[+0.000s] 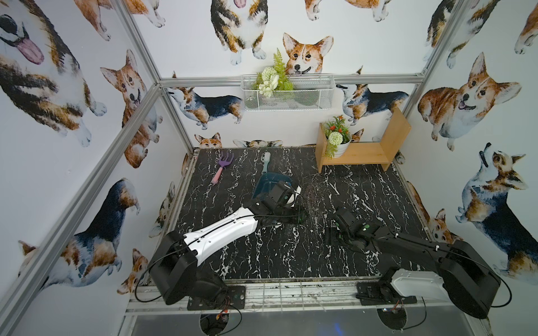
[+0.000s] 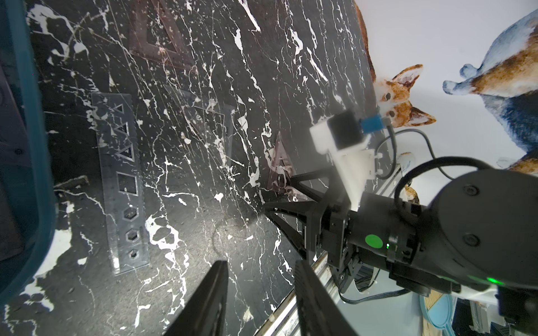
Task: Put the scattered rulers into the storage box
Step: Pick up the ruler from the center of the board.
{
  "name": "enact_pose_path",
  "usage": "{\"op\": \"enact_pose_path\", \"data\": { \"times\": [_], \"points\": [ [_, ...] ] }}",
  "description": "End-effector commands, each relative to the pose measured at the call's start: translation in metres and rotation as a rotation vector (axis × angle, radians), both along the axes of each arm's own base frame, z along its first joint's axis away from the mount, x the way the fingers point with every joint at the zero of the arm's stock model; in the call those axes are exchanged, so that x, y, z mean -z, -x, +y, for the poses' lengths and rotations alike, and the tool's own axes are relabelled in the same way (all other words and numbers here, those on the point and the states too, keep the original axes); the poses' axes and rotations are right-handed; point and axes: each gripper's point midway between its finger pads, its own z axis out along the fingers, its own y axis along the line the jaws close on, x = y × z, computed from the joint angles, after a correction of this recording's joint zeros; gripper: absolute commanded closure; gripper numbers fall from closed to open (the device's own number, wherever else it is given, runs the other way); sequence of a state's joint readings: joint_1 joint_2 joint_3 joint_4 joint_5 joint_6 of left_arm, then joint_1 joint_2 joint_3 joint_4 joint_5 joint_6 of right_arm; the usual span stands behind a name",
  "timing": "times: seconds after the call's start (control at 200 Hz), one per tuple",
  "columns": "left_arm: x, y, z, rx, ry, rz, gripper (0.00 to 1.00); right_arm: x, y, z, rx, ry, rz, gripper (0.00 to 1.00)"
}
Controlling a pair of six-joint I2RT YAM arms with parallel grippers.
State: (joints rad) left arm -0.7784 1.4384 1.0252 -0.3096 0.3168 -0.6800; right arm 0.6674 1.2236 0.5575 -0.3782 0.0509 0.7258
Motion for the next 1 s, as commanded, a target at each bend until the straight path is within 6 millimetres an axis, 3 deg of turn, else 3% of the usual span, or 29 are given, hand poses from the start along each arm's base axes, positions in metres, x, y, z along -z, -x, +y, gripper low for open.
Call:
{"op": "enact_pose_path", "data": {
  "times": [0.0,0.185,0.285,0.465,0.681,0.991],
  "points": [
    [-0.003,-0.002,-0.002,-0.014,0.035,-0.011,0.56,-0.013,-0.002,0.001,-0.02,0.012,-0.001,0.2],
    [0.002,0.002,-0.007,-0.046,0.125,0.028,0.56,-0.041,-0.012,-0.004,-0.031,0.053,-0.052,0.23],
    [0.006,0.004,-0.01,-0.073,0.174,0.051,0.56,-0.04,-0.013,-0.02,-0.008,0.085,-0.023,0.3],
    [0.012,0.006,-0.015,-0.113,0.242,0.083,0.56,-0.04,-0.022,-0.027,0.019,0.063,-0.001,0.41],
    [0.027,0.011,-0.033,-0.118,0.294,0.14,0.55,-0.025,-0.028,-0.034,0.026,0.142,0.037,0.51],
    [0.054,0.027,-0.069,-0.102,0.358,0.233,0.56,-0.005,-0.026,-0.04,0.051,0.177,0.065,0.54]
  ]
}}
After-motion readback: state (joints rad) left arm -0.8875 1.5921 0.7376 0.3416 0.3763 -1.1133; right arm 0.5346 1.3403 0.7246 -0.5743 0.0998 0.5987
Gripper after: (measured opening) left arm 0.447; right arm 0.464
